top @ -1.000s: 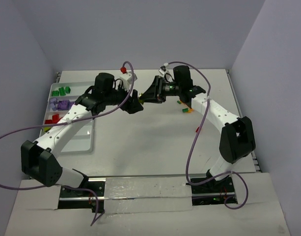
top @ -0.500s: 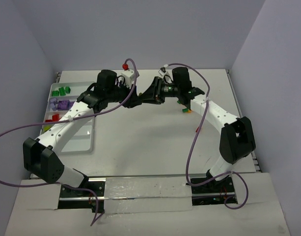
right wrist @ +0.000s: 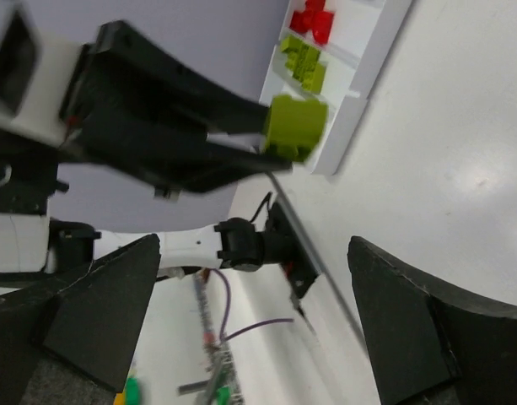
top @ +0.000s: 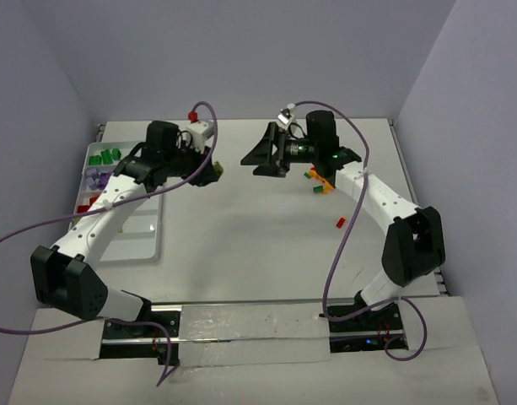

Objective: Sort the legos into containers by color

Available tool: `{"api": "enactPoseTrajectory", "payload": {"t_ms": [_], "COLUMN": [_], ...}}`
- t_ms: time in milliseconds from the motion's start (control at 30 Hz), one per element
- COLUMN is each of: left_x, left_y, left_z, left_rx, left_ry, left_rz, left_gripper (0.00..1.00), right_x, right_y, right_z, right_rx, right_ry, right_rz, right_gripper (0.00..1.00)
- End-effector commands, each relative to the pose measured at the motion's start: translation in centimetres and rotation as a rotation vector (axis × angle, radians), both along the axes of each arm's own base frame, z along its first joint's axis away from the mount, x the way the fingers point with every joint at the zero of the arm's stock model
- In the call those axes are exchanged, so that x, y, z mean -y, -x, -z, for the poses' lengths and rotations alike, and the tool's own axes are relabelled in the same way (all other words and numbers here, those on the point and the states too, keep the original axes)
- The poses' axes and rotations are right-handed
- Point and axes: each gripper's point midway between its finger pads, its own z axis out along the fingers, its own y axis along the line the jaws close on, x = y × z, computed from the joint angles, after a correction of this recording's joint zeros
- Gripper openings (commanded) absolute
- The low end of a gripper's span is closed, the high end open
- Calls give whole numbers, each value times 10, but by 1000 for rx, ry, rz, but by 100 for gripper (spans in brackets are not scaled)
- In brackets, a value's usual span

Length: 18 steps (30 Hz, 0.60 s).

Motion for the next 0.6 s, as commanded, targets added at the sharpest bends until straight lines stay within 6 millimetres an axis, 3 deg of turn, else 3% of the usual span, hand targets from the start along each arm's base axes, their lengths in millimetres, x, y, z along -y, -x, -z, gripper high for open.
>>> {"api": "enactPoseTrajectory", "payload": {"t_ms": [0,67,133,267,367,567], "left_x": [-69,-113,-132,-186,-216,-256], "left_y": [2,2,5,12,15,24], "left_z": [14,31,38,54,57,67], "left_rx": [-25,-75,-109,-193,-191,-293], "left_ry": [-141,-235,-263,-309,-331,-446], "left_rz": [-111,-204,-256,-404,-492,-601], "left_gripper": [0,0,0,0,0,0], "right_x": [28,42,50,84,108,149], "right_y": [-6,-12,-14,-25,-34,-40], "right_z": [-47,-45,-45,-40,-29,-12], "right_rx": [257,347,401,554,588,592], "right_ry": [27,141,205,427,559,765], "right_rz": [17,54,75,183,260,349], "right_gripper": [100,100,100,100,100,100]}}
